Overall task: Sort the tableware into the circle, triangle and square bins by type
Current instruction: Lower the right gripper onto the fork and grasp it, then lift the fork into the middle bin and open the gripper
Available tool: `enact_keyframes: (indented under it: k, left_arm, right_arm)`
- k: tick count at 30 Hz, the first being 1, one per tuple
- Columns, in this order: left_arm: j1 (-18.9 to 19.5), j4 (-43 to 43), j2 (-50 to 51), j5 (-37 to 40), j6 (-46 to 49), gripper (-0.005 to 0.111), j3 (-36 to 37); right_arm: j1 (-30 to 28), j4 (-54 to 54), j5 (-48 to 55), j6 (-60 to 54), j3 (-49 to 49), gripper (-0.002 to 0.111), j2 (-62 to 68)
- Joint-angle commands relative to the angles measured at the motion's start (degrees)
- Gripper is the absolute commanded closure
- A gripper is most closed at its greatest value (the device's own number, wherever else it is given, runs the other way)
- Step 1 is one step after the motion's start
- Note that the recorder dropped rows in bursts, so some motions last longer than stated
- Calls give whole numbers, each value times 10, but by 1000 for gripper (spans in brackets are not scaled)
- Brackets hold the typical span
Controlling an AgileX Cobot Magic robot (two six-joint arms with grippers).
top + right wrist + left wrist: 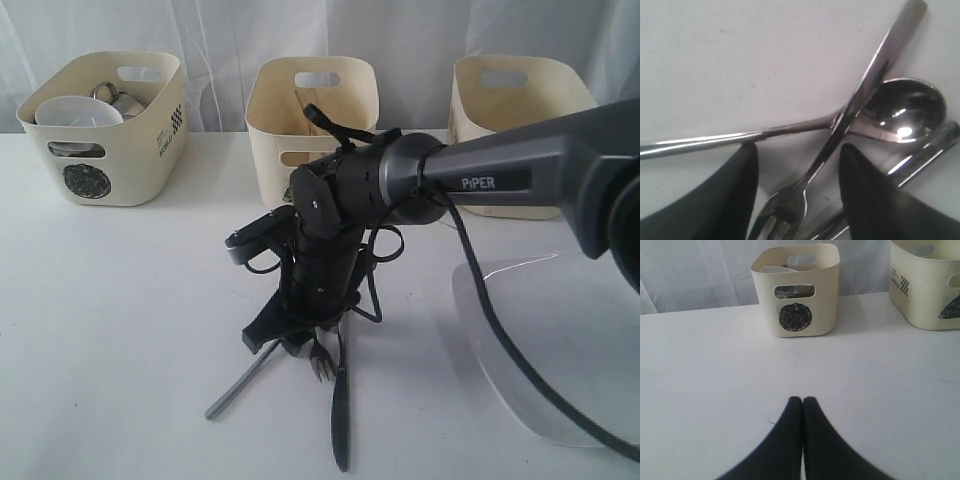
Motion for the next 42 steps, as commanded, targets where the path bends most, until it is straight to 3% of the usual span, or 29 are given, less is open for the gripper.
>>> enact_keyframes:
  k: [1, 7, 15, 21, 25, 30, 42]
  left_arm:
    - [-4, -7, -2, -1, 1, 107, 2]
    - [-4, -7, -2, -1, 1, 107, 2]
    - [-4, -7, -2, -1, 1, 107, 2]
    - [-4, -7, -2, -1, 1, 107, 2]
    - [-4, -7, -2, -1, 1, 107, 2]
    - [-4, -7, -2, -1, 1, 107, 2]
    - [-4, -7, -2, -1, 1, 107, 2]
  right_arm:
    - [0, 4, 9, 0, 1, 73, 27]
    - [0, 27, 14, -7, 1, 108, 28]
    - [4, 63, 6, -21, 28, 108, -65]
    - [-14, 79, -209, -11, 113, 108, -196]
    - [-51, 91, -338, 0, 110, 108, -232]
    - [-102, 100, -433, 30, 70, 108, -206]
    - [-154, 100, -465, 24, -110, 108, -46]
